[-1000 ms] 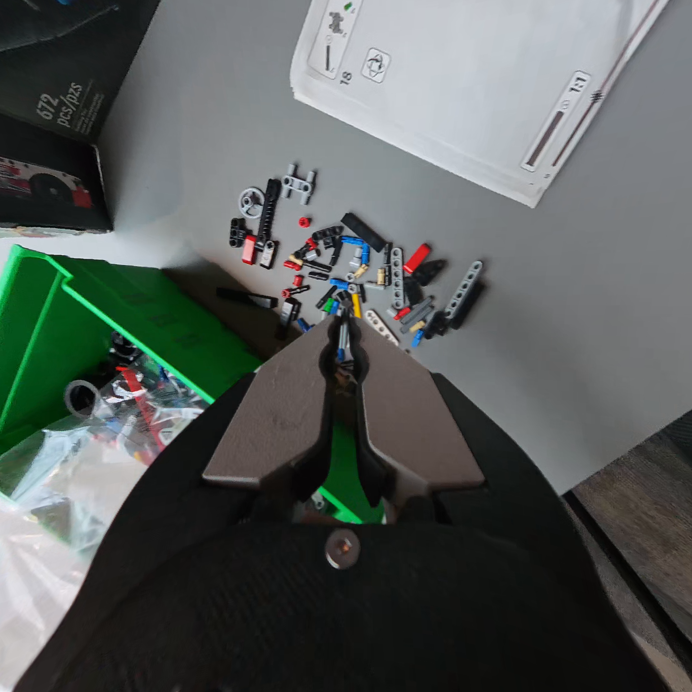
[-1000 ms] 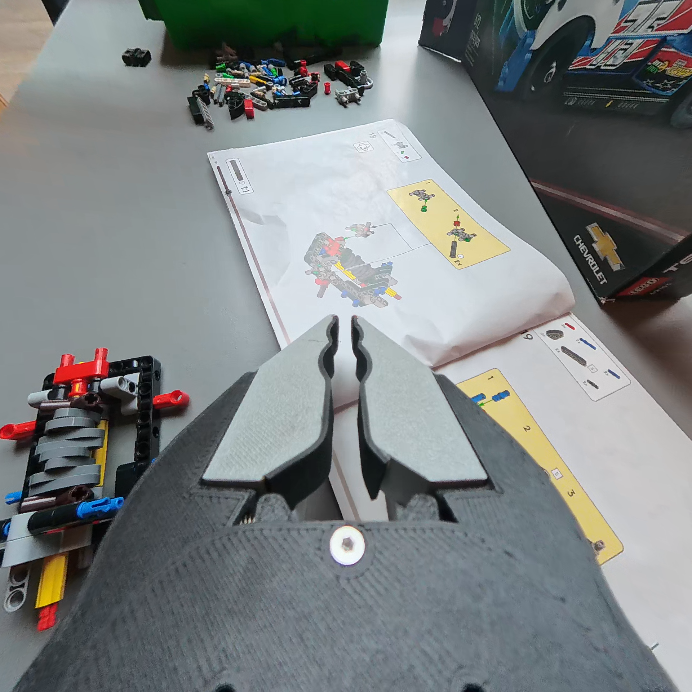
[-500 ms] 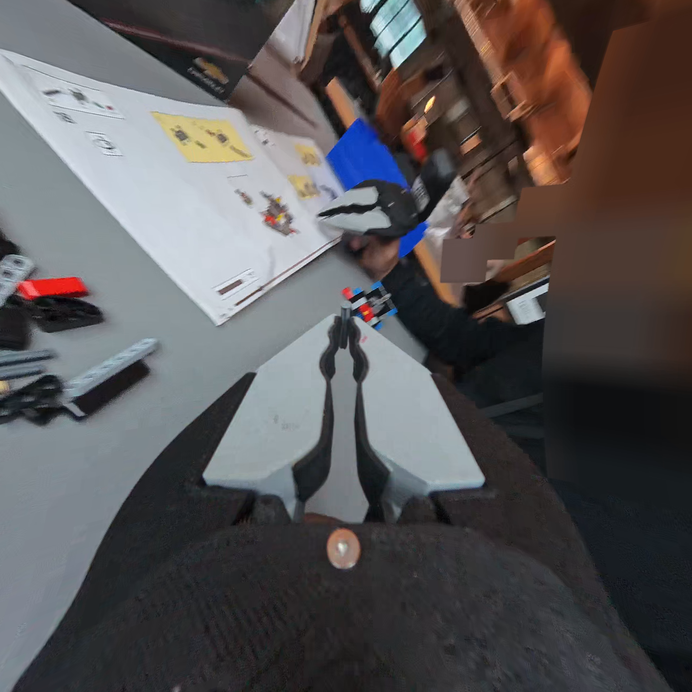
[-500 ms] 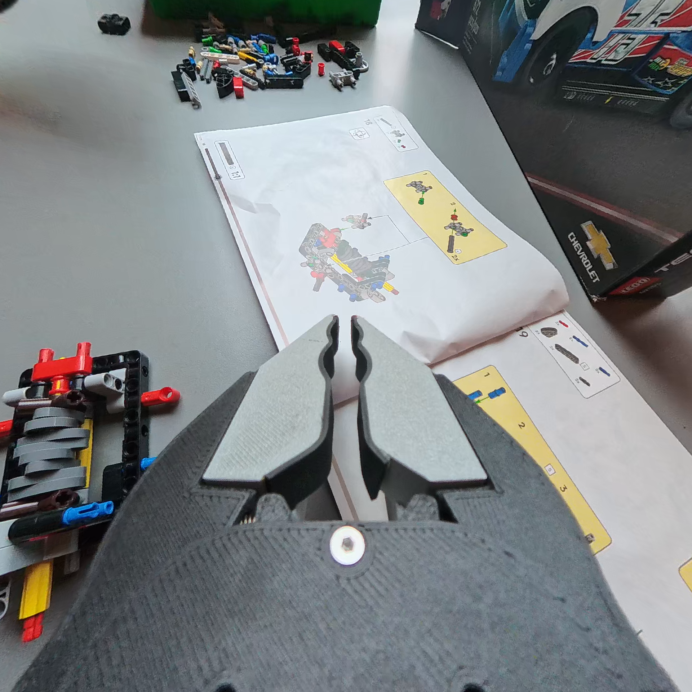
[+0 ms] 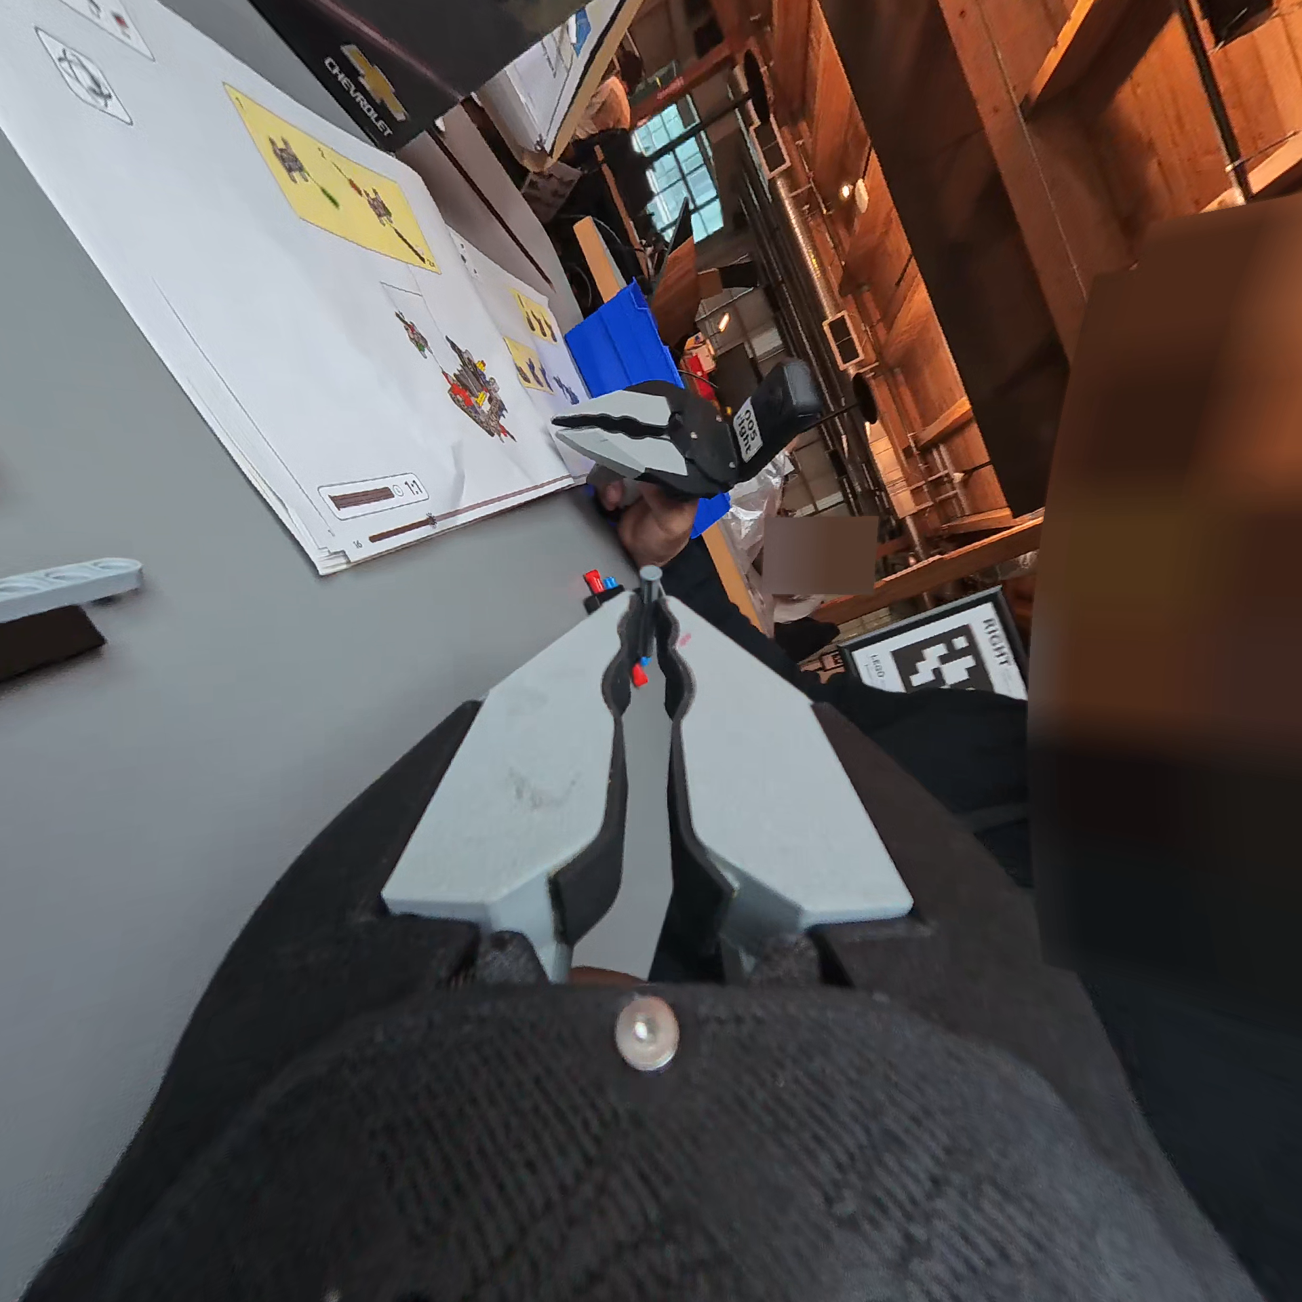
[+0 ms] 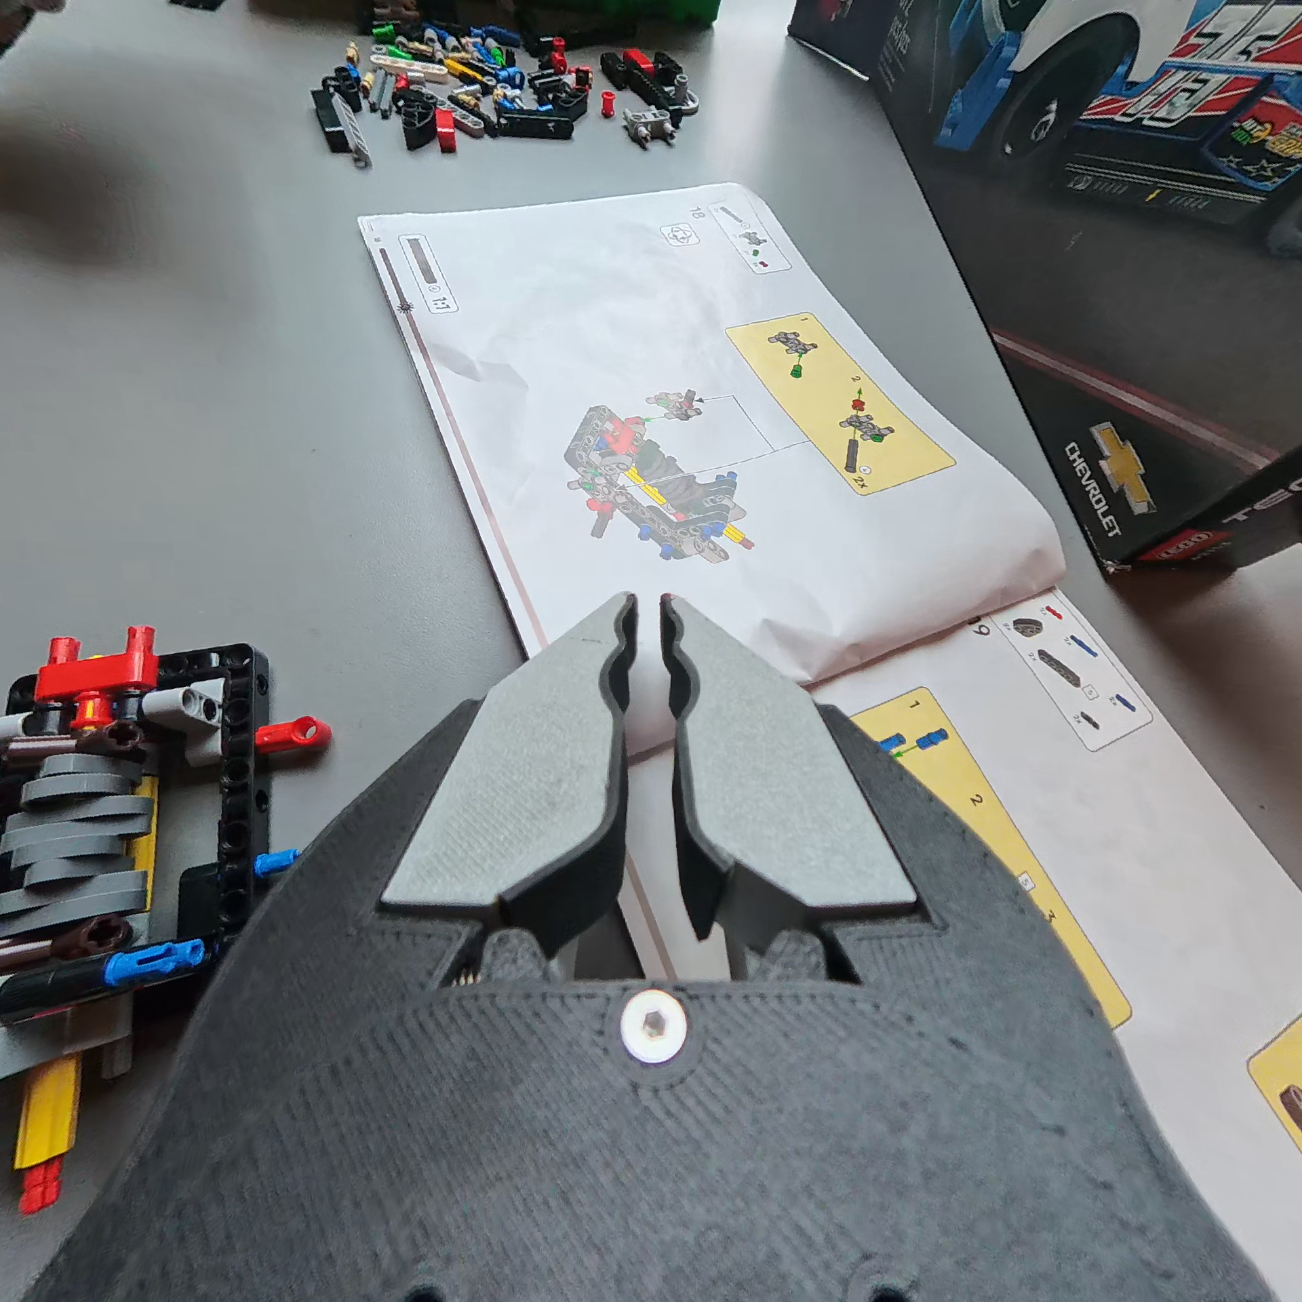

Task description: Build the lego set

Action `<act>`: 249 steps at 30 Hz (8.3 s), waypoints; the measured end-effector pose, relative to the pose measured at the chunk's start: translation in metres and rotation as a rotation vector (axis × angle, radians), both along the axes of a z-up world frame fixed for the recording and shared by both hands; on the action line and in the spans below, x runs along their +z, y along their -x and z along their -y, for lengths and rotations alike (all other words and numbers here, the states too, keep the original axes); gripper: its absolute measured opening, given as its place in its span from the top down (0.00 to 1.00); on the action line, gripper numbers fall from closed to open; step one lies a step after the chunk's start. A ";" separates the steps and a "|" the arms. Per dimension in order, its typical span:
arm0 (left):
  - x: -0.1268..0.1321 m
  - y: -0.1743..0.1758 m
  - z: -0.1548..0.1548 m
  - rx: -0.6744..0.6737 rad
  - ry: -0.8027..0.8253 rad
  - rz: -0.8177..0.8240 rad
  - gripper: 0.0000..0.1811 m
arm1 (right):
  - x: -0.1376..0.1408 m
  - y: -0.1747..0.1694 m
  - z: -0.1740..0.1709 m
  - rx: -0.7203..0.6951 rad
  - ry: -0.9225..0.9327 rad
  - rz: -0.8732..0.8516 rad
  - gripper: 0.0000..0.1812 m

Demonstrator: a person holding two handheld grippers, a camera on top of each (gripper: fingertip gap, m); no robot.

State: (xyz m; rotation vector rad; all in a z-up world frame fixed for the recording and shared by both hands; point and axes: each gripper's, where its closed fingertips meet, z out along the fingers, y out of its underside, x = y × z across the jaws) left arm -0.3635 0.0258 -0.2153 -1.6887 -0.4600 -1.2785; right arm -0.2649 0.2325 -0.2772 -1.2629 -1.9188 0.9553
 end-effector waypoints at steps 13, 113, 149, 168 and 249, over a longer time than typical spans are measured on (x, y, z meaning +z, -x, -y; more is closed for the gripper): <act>-0.038 -0.013 -0.024 -0.035 0.137 -0.339 0.99 | -0.002 -0.001 0.005 0.037 0.016 0.020 0.95; -0.088 0.149 0.027 -0.830 0.663 -1.747 0.94 | 0.001 -0.004 0.012 0.079 0.036 0.009 0.97; -0.036 0.067 0.038 -0.403 0.537 -1.404 0.98 | -0.001 -0.005 0.013 0.086 0.045 0.022 0.97; -0.089 -0.036 0.001 -0.264 0.506 -1.264 0.98 | -0.002 -0.003 0.008 0.050 0.022 0.018 0.97; -0.042 0.039 0.019 0.181 0.001 -1.362 0.89 | -0.001 -0.001 0.001 0.027 0.078 0.034 0.92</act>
